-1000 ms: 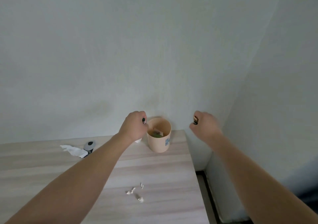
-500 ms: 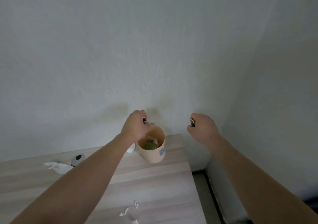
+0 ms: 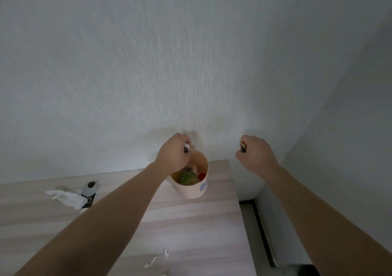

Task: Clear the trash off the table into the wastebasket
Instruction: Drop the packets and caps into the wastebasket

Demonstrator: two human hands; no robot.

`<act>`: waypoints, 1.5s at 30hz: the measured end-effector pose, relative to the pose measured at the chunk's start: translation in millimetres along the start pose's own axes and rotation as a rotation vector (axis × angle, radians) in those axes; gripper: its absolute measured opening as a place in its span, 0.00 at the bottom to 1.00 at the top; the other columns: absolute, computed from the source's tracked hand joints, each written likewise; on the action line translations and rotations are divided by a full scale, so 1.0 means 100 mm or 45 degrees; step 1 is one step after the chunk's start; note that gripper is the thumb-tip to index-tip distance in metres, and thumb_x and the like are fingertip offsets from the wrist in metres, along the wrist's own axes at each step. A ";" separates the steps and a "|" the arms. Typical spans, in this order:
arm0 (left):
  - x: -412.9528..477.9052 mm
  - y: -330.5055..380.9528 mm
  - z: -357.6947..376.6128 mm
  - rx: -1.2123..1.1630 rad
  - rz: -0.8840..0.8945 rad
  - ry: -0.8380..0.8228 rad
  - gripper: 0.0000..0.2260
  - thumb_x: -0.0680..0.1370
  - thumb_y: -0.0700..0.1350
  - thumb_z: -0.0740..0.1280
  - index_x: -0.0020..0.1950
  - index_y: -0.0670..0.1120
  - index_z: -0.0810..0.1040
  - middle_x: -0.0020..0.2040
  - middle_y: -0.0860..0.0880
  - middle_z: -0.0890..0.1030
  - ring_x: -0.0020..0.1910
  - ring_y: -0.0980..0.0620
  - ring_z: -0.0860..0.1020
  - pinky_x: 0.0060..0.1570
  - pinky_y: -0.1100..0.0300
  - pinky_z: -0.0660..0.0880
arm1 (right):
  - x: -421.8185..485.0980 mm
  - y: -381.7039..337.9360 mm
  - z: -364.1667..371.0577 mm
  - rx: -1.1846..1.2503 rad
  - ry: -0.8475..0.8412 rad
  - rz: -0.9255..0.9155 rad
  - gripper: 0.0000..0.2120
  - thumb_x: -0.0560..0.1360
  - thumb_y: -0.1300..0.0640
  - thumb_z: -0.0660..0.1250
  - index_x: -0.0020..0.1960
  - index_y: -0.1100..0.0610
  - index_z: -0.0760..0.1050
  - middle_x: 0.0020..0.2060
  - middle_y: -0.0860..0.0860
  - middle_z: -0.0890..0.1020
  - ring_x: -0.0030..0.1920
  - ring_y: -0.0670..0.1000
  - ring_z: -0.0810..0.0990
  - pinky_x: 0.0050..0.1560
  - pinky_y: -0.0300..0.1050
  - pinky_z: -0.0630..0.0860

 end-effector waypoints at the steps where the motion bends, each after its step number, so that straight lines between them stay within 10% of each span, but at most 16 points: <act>1: 0.00 -0.02 0.02 -0.007 -0.002 -0.010 0.06 0.75 0.48 0.67 0.50 0.51 0.75 0.47 0.52 0.75 0.42 0.51 0.76 0.42 0.59 0.75 | 0.00 0.01 0.02 0.013 -0.004 0.004 0.07 0.70 0.57 0.65 0.39 0.59 0.69 0.35 0.55 0.74 0.36 0.55 0.71 0.34 0.46 0.63; 13: -0.15 0.00 0.08 0.154 0.012 -0.115 0.28 0.78 0.59 0.59 0.75 0.50 0.61 0.77 0.47 0.60 0.76 0.46 0.59 0.74 0.46 0.59 | -0.17 0.17 -0.10 0.040 0.020 0.057 0.06 0.70 0.58 0.65 0.40 0.60 0.70 0.35 0.54 0.74 0.37 0.55 0.71 0.33 0.45 0.62; 45: -1.13 -1.69 -1.25 0.274 -0.127 0.196 0.22 0.80 0.45 0.58 0.74 0.44 0.63 0.75 0.42 0.63 0.74 0.43 0.61 0.73 0.48 0.57 | 0.05 -1.42 0.93 -0.221 -0.247 -0.127 0.06 0.74 0.55 0.62 0.50 0.55 0.71 0.43 0.52 0.72 0.41 0.54 0.72 0.39 0.45 0.68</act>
Point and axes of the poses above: each hand's wrist, its own x-axis towards the middle knuckle, its own z-axis out of the palm, y = z × x, the point moved 8 cm from there along x, towards the middle knuckle
